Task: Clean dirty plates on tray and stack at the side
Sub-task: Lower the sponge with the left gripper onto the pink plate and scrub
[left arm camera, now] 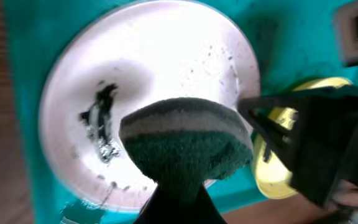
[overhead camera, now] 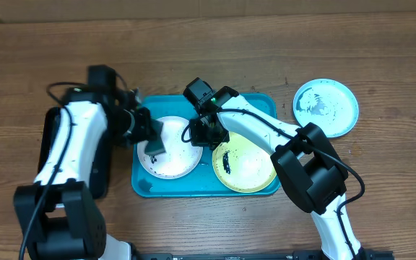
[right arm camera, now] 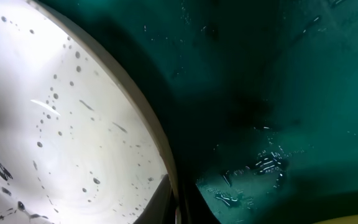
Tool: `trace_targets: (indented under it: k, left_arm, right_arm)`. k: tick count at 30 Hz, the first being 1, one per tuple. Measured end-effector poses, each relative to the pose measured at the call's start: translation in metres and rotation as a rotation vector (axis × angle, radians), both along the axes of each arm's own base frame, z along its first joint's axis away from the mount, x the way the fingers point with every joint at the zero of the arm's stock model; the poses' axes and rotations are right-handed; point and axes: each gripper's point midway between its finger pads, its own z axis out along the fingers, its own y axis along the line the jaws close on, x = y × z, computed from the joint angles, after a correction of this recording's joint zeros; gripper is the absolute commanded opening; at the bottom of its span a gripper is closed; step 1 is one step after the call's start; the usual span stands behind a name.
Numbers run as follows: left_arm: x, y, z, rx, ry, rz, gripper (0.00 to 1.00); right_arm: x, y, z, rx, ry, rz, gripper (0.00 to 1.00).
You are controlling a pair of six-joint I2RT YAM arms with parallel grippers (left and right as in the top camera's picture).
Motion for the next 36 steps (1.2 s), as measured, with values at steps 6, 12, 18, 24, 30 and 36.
trace_targets:
  k: [6,12,18,24,30,36]
  left_arm:
    - [-0.010,-0.027,-0.036,0.000,-0.021,-0.060,0.04]
    - [-0.005,-0.040,-0.054,0.024,-0.081,-0.072,0.04]
    - [-0.005,-0.024,-0.072,0.114,-0.086,0.001,0.04]
    - [-0.006,-0.006,-0.077,0.213,-0.077,0.037,0.04]
    - [-0.007,0.020,-0.080,0.368,-0.076,0.060,0.04]
    - [-0.003,0.040,-0.072,0.490,-0.085,0.051,0.04]
  right_arm:
    - [0.000,0.000,0.000,0.000,0.001,-0.001,0.04]
    - [0.000,0.000,0.000,0.000,0.001,-0.004,0.04]
    - [0.000,0.000,0.000,-0.001,0.002,-0.004,0.04]
    - [0.000,0.000,0.000,-0.002,0.002,-0.004,0.04]
    - [-0.001,-0.001,0.000,-0.006,0.007,-0.004,0.04]
    - [-0.002,-0.002,0.000,-0.010,0.011,-0.005,0.04]
